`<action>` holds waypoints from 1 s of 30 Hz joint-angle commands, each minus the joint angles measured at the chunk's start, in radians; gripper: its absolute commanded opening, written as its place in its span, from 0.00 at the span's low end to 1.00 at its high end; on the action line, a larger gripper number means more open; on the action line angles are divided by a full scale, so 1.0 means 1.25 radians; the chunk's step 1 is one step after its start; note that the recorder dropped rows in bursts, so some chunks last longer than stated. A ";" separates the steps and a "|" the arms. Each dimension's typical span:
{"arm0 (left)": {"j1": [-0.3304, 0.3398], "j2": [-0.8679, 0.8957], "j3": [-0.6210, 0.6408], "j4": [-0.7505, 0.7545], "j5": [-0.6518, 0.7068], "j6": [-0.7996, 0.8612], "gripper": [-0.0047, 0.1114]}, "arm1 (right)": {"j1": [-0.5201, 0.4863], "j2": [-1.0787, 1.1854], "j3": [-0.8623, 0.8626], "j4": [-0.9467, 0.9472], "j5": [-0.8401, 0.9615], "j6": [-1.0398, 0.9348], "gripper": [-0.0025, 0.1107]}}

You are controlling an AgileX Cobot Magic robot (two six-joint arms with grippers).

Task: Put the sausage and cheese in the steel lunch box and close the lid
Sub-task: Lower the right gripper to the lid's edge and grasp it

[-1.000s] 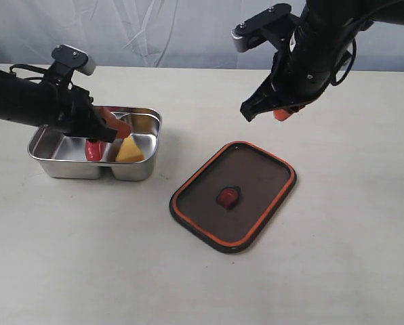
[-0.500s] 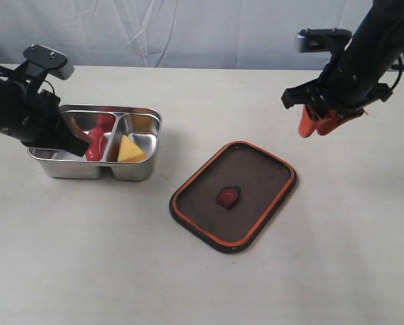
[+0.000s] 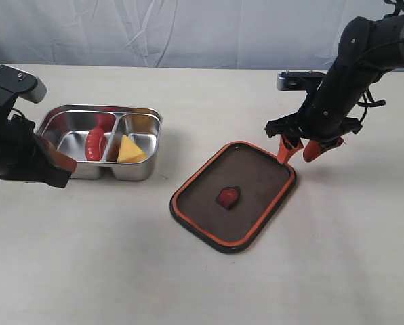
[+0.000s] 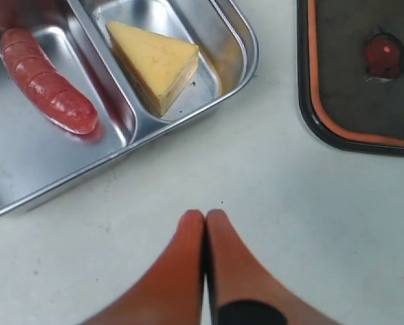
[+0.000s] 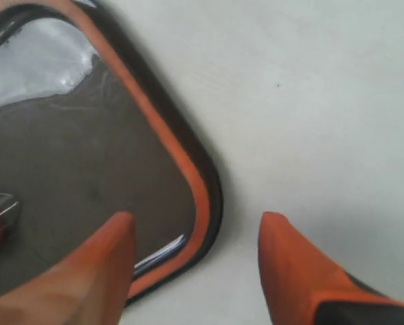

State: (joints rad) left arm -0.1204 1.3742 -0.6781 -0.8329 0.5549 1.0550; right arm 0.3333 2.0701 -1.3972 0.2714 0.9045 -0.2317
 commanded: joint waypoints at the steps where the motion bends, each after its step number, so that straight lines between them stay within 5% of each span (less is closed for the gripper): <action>1: 0.001 -0.014 0.011 -0.012 0.001 -0.004 0.04 | -0.004 0.022 0.000 0.002 -0.034 -0.007 0.49; 30: 0.001 -0.014 0.011 -0.012 -0.018 -0.004 0.04 | 0.074 0.027 0.000 -0.156 -0.081 0.071 0.49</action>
State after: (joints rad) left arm -0.1204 1.3639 -0.6674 -0.8369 0.5334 1.0550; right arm 0.4276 2.1066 -1.3972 0.1030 0.8104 -0.1572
